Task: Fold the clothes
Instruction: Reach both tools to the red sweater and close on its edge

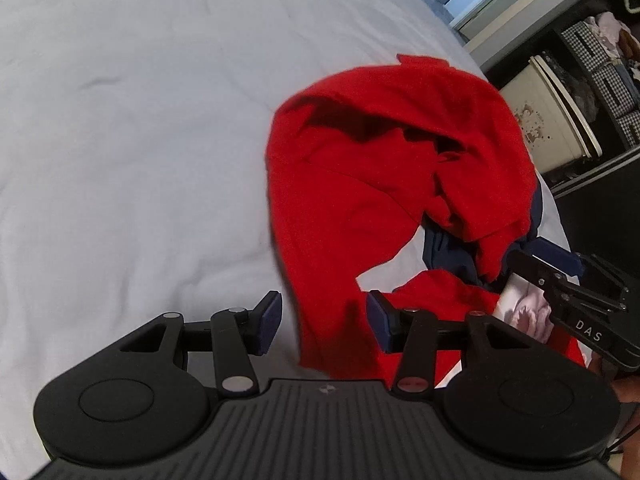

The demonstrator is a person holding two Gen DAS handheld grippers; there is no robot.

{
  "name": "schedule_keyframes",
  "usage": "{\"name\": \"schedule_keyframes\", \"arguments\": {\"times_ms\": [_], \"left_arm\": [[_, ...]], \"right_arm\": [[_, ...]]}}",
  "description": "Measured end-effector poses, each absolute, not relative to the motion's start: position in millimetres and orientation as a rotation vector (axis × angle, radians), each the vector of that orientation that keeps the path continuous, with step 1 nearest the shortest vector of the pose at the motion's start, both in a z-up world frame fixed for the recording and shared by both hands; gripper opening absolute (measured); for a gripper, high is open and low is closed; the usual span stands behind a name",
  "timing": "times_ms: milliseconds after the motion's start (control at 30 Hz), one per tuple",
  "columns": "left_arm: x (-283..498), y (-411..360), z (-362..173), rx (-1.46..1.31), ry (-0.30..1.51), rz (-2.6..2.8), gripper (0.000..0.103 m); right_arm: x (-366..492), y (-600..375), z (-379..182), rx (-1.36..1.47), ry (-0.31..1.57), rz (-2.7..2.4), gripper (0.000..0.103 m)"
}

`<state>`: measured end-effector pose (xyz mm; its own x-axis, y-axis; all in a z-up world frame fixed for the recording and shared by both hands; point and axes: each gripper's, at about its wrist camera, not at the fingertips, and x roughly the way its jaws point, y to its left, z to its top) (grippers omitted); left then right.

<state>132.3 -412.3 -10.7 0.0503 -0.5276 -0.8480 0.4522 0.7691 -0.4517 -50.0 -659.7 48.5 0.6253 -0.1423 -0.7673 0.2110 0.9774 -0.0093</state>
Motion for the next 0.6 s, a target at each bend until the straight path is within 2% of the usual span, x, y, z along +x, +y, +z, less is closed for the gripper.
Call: {"name": "schedule_keyframes", "arguments": {"times_ms": [300,333,400,433,467,500,600], "left_arm": [[135.0,-442.3,-21.9,-0.084,1.359,-0.758,0.045],[135.3,-444.4,-22.9,-0.08,1.36,-0.757,0.044],[135.5,-448.4,-25.4,-0.059,1.365,-0.747,0.026],[135.7,-449.5,-26.6,-0.046,1.363,-0.74,0.023],[135.9,-449.2,-26.9,-0.039,1.36,-0.734,0.016],[136.0,-448.4,-26.6,-0.036,1.356,-0.728,0.009],[135.3,-443.3,-22.4,-0.014,1.334,-0.71,0.004]], "right_arm": [[-26.3,-677.4,19.1,0.225,0.913,-0.189,0.046],[-24.0,-677.7,16.9,0.226,0.915,-0.192,0.043],[-20.8,-678.0,14.8,0.221,0.912,-0.197,0.036],[-18.6,-678.4,14.4,0.22,0.911,-0.196,0.029],[-17.3,-678.2,14.4,0.22,0.909,-0.192,0.016],[-16.5,-677.3,14.9,0.216,0.907,-0.188,0.011],[-16.3,-673.0,19.0,0.188,0.891,-0.178,0.002]]}}
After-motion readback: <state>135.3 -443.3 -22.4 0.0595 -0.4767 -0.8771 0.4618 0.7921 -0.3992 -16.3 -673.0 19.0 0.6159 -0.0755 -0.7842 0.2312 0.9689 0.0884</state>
